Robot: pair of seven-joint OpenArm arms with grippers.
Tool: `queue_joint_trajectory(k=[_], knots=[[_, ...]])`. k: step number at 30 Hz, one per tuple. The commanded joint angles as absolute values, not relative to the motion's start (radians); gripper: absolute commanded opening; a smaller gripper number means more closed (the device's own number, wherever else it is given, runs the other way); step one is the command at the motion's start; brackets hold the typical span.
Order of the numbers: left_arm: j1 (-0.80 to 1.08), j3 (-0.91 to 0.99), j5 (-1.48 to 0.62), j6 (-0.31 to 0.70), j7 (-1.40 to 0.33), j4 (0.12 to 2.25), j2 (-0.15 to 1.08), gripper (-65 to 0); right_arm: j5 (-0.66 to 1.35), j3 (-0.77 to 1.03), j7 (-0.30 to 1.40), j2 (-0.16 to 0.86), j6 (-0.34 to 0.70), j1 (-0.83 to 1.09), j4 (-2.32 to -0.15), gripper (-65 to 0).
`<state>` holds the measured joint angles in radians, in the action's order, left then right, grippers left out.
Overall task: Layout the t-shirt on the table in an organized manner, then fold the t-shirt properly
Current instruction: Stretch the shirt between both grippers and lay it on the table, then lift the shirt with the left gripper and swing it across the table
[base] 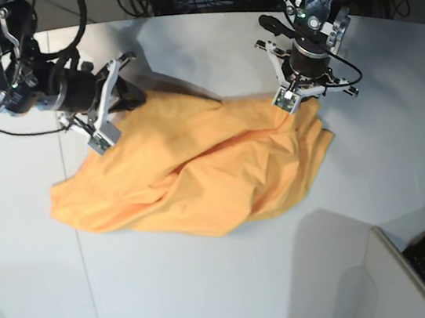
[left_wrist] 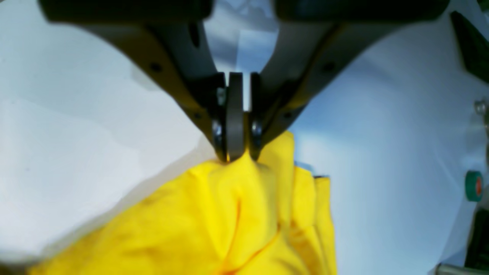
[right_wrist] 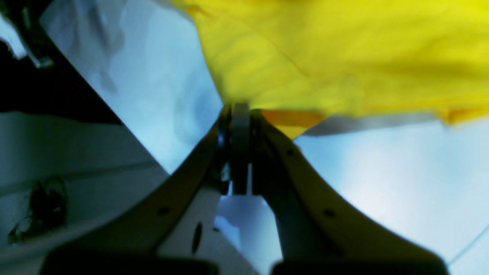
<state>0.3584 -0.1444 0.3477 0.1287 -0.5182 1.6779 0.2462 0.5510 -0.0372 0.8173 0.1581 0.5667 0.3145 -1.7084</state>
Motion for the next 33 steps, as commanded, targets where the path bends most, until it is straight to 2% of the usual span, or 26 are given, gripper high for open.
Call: queue_joint_trajectory(k=[1,5,10,15,18,22,25,28,33], knots=[[0.371,-0.134,0.355,0.117,-0.509,1.69,0.251,-65.0,0.57,-0.035,0.811,0.176,0.575,0.329,-1.739,-65.0],[0.415,-0.134,0.355,0.117,-0.509,1.693,0.259,-65.0,0.573,-0.033,0.805,0.226,0.575,0.403,-1.784,-65.0],[0.472,-0.134,0.372,0.117,-0.504,1.693,0.272,-65.0,0.572,-0.033,0.805,0.237,0.575,0.444,-1.828,-65.0],[0.437,-0.136,0.495,0.117,-0.509,1.695,0.266,-65.0,0.568,0.079,0.811,0.206,0.573,0.343,-1.808,-65.0],[0.323,-0.145,0.553,0.124,-0.51,1.681,0.265,-65.0,0.568,0.156,0.849,0.203,0.573,0.189,-1.718,-65.0],[0.079,-0.188,0.553,0.157,-0.568,1.57,0.263,-65.0,0.553,0.223,0.898,0.219,0.573,-0.094,-1.442,-65.0],[-0.162,-0.26,0.552,0.236,-0.633,1.397,0.223,-65.0,0.446,0.22,0.865,0.236,0.573,-0.321,-1.211,-65.0],[-0.398,-0.3,0.552,0.252,-0.631,1.201,0.153,-65.0,0.306,0.225,0.817,0.239,0.573,-0.526,-1.061,-65.0],[-0.797,-0.312,0.552,0.252,-0.61,0.886,0.035,-65.0,0.183,0.225,0.777,0.285,0.573,-0.768,-1.026,-65.0]])
